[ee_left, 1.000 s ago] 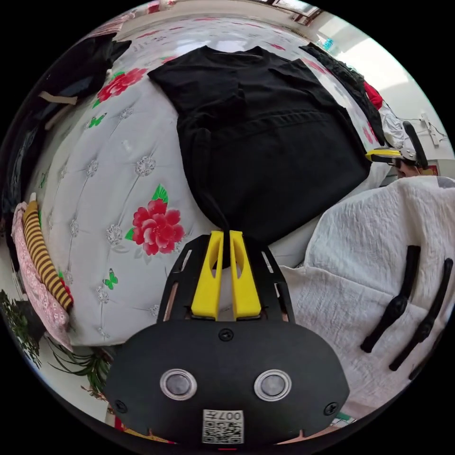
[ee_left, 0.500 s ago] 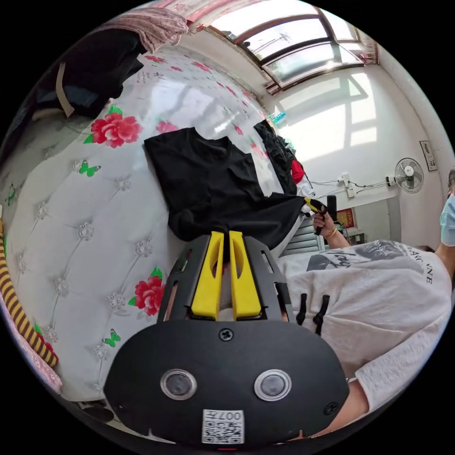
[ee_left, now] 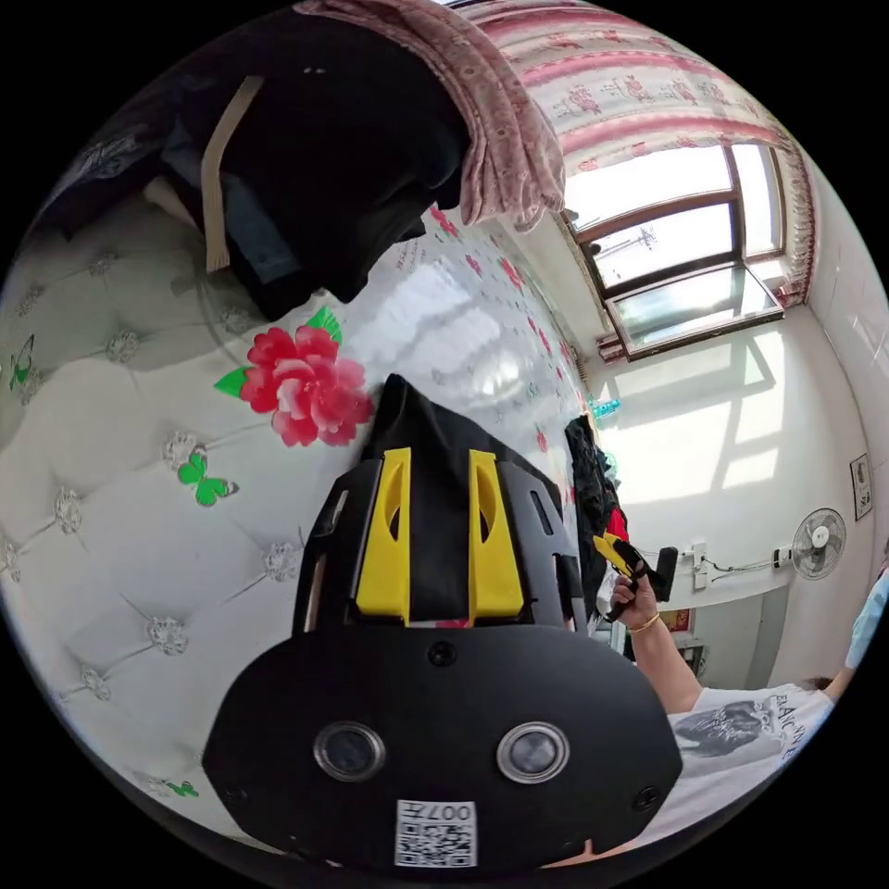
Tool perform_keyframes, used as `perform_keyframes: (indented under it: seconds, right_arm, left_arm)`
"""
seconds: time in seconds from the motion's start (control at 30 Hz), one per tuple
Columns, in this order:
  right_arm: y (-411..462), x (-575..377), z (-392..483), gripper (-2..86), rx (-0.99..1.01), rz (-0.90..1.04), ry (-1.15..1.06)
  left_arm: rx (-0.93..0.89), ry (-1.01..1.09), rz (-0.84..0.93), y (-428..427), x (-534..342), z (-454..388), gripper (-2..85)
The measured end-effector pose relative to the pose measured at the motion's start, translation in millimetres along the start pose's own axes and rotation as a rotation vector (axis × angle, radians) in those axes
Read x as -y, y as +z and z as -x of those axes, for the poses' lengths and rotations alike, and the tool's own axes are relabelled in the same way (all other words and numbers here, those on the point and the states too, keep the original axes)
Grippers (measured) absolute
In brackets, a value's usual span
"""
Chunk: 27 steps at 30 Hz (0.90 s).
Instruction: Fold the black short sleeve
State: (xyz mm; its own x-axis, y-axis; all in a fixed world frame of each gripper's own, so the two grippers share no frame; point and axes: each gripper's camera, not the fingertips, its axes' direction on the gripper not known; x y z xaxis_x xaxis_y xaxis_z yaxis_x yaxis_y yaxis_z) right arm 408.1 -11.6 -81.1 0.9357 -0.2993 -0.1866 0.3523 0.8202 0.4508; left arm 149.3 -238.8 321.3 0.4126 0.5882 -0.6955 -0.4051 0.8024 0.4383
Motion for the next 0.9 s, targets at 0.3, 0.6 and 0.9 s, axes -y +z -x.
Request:
perform_keyframes:
  seconds: [0.3, 0.6, 0.9]
  right_arm:
    - [49.3, -128.9, -141.8, 9.5, 0.185, 0.031, 0.350]
    - [114.6, -80.0, -111.7, 4.8, 0.131, 0.042, 0.333]
    - [203.3, -34.8, 195.0, 0.2, 0.071, 0.229, -0.602]
  left_arm:
    - [0.012, -0.117, 0.107, -5.6, -96.5, 48.2, 9.1]
    - [-0.073, -0.218, 0.096, -19.5, -90.6, 63.7, 9.8]
    - [-0.172, -0.207, 0.039, -78.7, -110.4, 62.1, 11.7]
